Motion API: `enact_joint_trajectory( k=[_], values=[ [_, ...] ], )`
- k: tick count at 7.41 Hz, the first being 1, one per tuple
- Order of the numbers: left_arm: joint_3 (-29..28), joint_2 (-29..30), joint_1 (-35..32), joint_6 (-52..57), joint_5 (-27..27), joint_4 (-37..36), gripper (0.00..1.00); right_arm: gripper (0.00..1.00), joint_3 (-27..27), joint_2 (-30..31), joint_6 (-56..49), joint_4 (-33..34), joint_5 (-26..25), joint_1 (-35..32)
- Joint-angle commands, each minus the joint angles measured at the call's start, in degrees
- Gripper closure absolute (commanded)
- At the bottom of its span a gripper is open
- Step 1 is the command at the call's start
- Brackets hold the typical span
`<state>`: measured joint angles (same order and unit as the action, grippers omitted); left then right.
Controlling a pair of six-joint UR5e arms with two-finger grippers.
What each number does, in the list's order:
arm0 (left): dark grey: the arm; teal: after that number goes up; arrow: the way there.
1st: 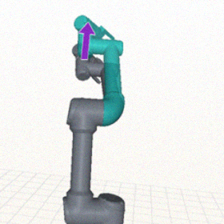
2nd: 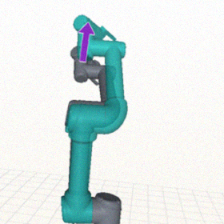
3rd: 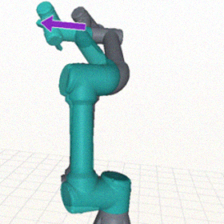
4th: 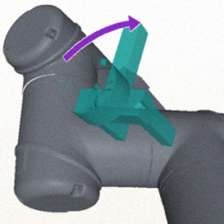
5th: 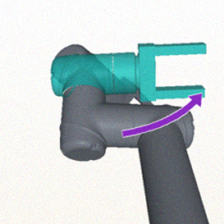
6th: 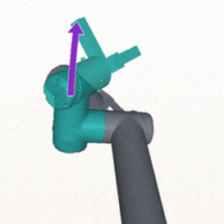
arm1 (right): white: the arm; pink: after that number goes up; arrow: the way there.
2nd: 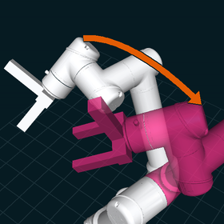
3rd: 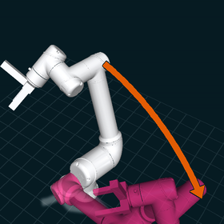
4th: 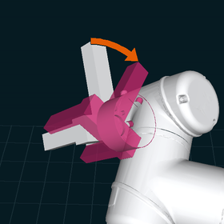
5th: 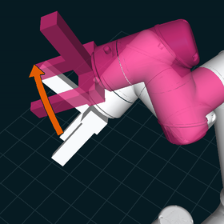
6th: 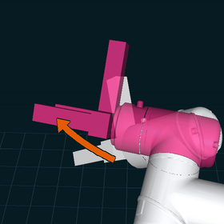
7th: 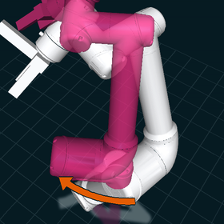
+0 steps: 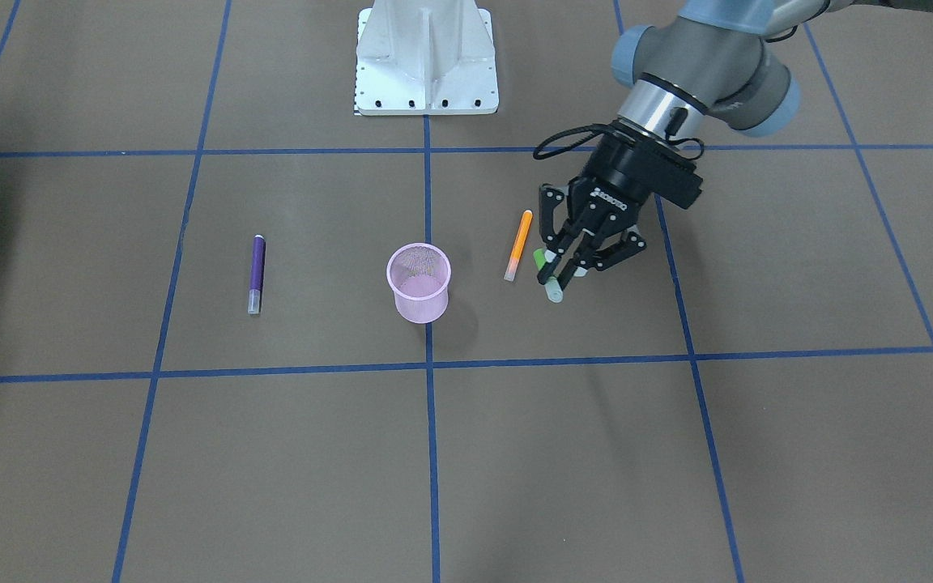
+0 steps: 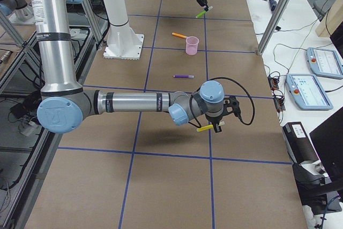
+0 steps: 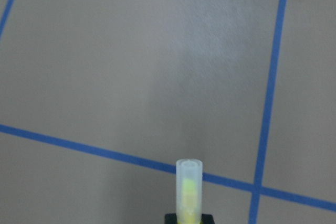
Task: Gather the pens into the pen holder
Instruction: 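Carry the green marker with the left gripper over the pink cup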
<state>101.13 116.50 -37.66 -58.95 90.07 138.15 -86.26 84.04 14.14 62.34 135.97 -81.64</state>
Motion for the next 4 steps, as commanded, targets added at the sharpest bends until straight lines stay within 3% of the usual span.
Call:
enact_joint_trajectory(
  k=[1,4],
  values=[
    [-2.23,2.14,5.48,-1.95,-5.26,5.7,1.0,1.0,-0.57,-2.3,0.19,-1.85,4.62,-0.19],
    [-14.08,11.53,8.99,-3.62,-9.55,13.62,1.0,1.0,-2.24,-4.31,0.45,-2.31,4.31,-0.19]
  ],
)
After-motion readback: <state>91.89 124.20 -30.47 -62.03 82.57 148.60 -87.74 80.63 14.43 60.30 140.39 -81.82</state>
